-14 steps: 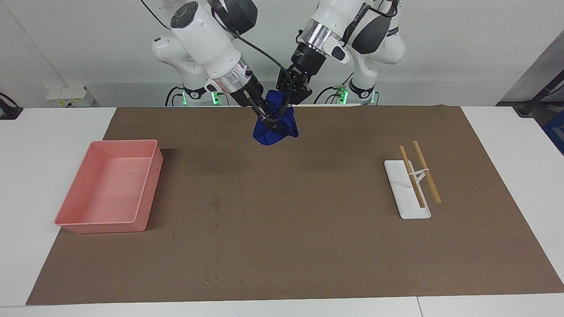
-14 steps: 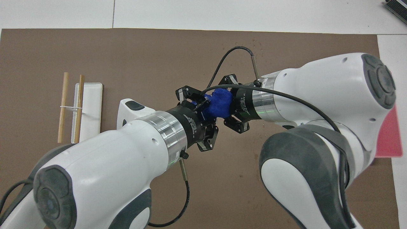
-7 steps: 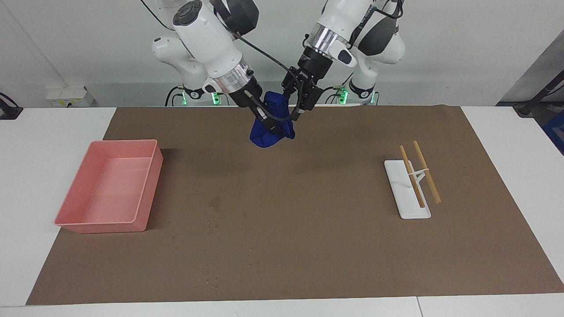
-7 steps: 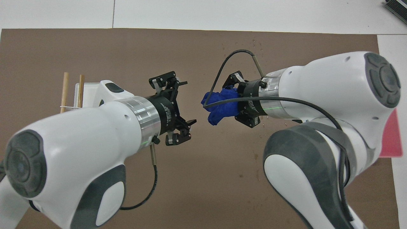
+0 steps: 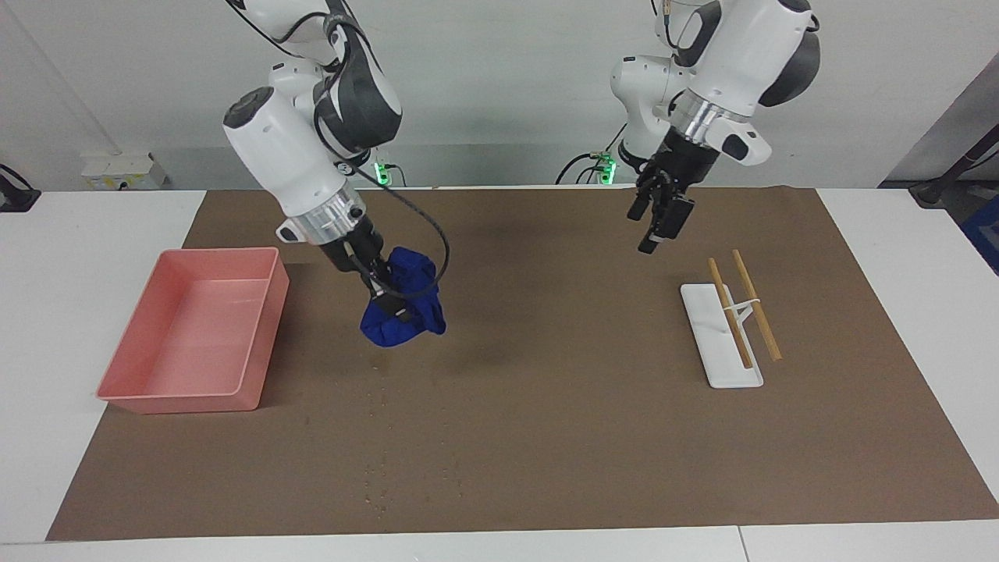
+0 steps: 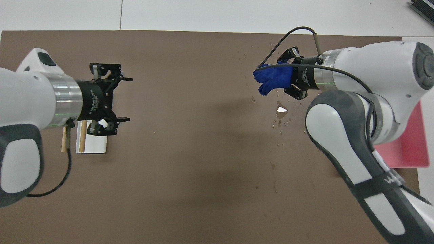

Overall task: Wipe water with towel using both arms
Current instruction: 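Pull the cloth away with the right gripper while the left gripper retracts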

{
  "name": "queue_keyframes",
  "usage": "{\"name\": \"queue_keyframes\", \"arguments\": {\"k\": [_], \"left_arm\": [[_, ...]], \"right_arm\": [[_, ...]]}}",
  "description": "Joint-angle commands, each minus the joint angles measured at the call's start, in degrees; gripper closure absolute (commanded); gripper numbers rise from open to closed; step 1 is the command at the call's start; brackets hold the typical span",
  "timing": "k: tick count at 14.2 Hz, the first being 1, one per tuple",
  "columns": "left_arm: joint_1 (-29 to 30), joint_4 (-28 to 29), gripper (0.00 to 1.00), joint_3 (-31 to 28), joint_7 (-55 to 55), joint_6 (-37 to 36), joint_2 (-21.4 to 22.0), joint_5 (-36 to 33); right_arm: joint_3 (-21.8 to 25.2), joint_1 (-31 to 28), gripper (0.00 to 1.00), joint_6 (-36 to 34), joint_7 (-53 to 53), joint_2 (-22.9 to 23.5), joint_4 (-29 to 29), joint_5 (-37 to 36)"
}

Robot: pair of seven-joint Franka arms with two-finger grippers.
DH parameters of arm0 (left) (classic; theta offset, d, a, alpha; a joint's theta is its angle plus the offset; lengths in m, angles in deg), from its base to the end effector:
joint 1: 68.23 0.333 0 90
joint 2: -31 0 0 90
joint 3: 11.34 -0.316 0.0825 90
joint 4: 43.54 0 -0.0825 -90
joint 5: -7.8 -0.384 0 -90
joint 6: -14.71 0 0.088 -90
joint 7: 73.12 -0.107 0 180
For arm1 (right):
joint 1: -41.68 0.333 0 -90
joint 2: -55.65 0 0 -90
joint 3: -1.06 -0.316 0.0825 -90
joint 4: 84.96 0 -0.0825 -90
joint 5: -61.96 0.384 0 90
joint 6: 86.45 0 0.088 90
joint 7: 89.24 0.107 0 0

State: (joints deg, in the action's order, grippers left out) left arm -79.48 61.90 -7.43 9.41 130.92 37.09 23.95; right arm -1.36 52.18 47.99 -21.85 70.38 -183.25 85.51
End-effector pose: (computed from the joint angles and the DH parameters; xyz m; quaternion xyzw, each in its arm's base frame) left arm 0.5325 -0.1625 0.6001 0.7917 0.5789 -0.0025 0.1950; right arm 0.6496 0.1525 0.4773 -0.8018 0.5419 -0.0261 0.2506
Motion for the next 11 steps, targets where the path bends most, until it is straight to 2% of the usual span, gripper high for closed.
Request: {"name": "queue_keyframes", "arguments": {"k": [1, 3, 6, 8, 11], "left_arm": [[5.4, -0.7, 0.00, 0.4, -15.1, -4.2, 0.4, 0.0], [7.6, -0.9, 0.00, 0.4, -20.4, -5.3, 0.4, -0.5], [8.4, -0.8, 0.00, 0.4, -31.9, -8.9, 0.9, -9.8], [11.2, -0.6, 0.00, 0.1, -42.6, -10.6, 1.3, -9.9], [13.5, 0.4, 0.00, -0.6, -62.3, -15.1, 2.3, -11.4]], "right_arm": [[-0.7, -3.7, 1.00, 5.0, -5.6, 8.7, 5.8, 0.2], [-0.7, -5.0, 1.00, 5.8, -8.4, 14.1, 9.7, 0.0], [-0.8, -6.3, 1.00, 9.7, -12.8, 23.3, 15.9, 0.3], [-0.8, -6.2, 1.00, 9.9, -13.1, 26.0, 18.4, 0.3], [-0.8, -6.2, 1.00, 9.4, -15.4, 27.2, 18.1, 0.4]]}}
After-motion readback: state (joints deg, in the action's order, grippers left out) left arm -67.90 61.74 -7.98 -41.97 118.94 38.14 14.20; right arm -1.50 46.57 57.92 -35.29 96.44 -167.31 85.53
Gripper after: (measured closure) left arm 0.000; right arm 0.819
